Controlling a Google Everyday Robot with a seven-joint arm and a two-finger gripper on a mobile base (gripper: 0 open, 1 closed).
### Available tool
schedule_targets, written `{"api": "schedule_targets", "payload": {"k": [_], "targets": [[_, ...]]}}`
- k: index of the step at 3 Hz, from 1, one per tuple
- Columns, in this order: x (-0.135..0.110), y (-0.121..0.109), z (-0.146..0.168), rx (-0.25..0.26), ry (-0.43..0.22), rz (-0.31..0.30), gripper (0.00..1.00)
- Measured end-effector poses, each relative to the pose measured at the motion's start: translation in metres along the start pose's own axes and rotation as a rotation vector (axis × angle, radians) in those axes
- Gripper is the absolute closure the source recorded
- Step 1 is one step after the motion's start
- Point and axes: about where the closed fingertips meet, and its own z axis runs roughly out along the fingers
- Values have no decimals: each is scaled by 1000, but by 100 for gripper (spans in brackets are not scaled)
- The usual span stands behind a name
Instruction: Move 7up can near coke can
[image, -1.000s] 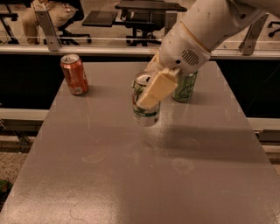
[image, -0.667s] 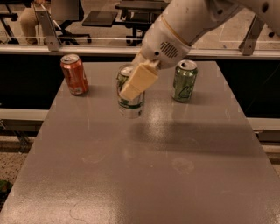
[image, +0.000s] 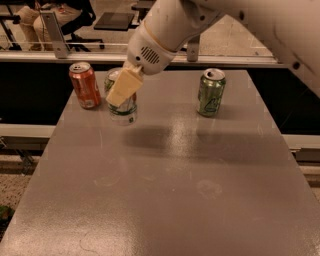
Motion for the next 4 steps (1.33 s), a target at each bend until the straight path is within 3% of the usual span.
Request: {"api": "schedule_targets", "payload": {"k": [3, 4], "targets": [[-36, -26, 58, 35, 5, 3, 100], [-40, -31, 70, 46, 5, -23, 83]]}}
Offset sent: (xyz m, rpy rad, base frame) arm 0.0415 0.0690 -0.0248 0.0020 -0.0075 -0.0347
